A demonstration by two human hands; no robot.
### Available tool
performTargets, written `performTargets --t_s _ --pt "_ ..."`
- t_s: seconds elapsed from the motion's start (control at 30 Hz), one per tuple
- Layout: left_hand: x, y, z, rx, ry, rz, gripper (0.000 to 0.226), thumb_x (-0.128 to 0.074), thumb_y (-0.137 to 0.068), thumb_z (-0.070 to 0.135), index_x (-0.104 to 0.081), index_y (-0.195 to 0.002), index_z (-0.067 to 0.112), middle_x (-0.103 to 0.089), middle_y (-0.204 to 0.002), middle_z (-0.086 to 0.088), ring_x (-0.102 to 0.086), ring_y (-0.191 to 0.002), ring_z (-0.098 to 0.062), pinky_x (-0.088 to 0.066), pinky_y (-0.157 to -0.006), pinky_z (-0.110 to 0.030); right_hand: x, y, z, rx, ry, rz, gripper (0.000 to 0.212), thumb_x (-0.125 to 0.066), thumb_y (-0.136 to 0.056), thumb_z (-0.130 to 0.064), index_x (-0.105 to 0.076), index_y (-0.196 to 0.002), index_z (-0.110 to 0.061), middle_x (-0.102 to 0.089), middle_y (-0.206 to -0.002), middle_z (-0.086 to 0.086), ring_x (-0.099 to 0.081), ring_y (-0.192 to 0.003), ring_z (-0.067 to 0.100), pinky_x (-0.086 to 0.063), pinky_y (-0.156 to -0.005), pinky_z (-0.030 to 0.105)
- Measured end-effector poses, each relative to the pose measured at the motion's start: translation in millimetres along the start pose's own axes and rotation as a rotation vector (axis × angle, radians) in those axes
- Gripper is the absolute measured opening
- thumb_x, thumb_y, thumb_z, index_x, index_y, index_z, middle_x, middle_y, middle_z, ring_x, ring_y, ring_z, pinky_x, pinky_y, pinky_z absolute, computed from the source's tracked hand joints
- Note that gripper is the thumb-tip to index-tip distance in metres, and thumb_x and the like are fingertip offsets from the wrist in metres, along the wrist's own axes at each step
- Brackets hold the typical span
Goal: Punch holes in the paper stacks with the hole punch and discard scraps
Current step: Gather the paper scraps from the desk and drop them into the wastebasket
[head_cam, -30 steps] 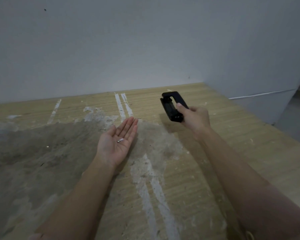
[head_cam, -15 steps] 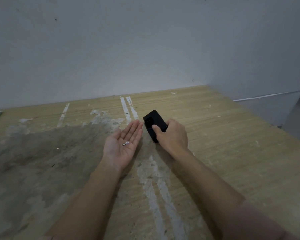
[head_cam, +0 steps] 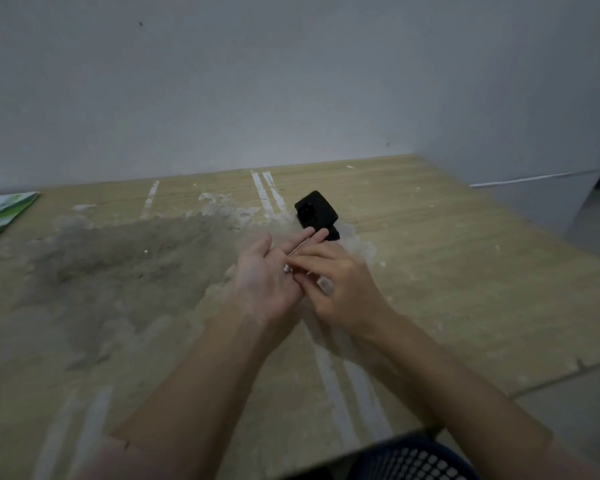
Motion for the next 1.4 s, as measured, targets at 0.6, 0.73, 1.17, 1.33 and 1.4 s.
performTargets --t_s 0.6,0.73,1.17,1.33,1.4 --pt "-34.7 115.7 -158.1 0.258 -0.376 -0.119 0.059 -0.016 -0.099 0.038 -0.049 -0.127 -0.003 -0.066 -0.111 -0.011 -0.064 -0.097 -0.019 -0.052 -0.084 -0.027 102.1 155.7 -93.0 0.081 0.234 0.060 0.015 -0.075 -0.066 -0.004 -0.076 -0.080 -0.001 -0.074 -0.076 0.014 -0.071 -0.067 0.023 -0.051 -0.069 0.028" --pt "-28.4 125.7 -198.9 0.333 -0.402 -0.091 0.056 -0.019 -0.100 0.037 -0.052 -0.126 0.000 -0.062 -0.118 -0.012 -0.060 -0.103 -0.018 -0.049 -0.086 -0.024 110.6 193.4 -91.1 0.048 0.263 0.014 0.013 -0.076 -0.065 -0.008 -0.077 -0.077 -0.004 -0.074 -0.075 0.011 -0.071 -0.067 0.022 -0.054 -0.063 0.032" --pt "39.6 81.4 -317.8 0.490 -0.346 0.235 0.052 -0.021 -0.099 0.031 -0.058 -0.114 -0.002 -0.067 -0.099 -0.014 -0.061 -0.089 -0.022 -0.048 -0.075 -0.031 76.8 315.6 -12.2 -0.485 -0.001 -0.163 0.020 -0.069 -0.071 0.001 -0.076 -0.088 -0.006 -0.076 -0.089 0.008 -0.062 -0.088 0.003 -0.039 -0.083 0.000" --pt "56.2 61.5 -348.5 0.494 -0.447 0.285 0.046 -0.025 -0.100 0.032 -0.061 -0.102 0.003 -0.067 -0.092 -0.009 -0.062 -0.084 -0.019 -0.047 -0.067 -0.030 73.8 350.9 20.5 -0.789 -0.264 -0.223 0.022 -0.066 -0.082 -0.006 -0.074 -0.101 -0.011 -0.074 -0.101 0.002 -0.065 -0.095 0.002 -0.049 -0.087 0.012" --pt "61.4 58.1 -357.4 0.528 -0.535 0.272 0.047 -0.026 -0.100 0.035 -0.061 -0.108 0.005 -0.066 -0.091 -0.007 -0.061 -0.084 -0.017 -0.047 -0.066 -0.028 71.3 357.6 30.5 -0.832 -0.294 -0.216 0.018 -0.068 -0.081 -0.009 -0.075 -0.098 -0.012 -0.075 -0.097 0.000 -0.067 -0.093 0.005 -0.052 -0.087 0.021"
Point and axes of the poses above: each hand's wrist, its own y-axis away from the middle knuckle, its own x-axis out of the back of the hand, z = x × y, the point moved 6 cm from there along -y, towards the middle knuckle
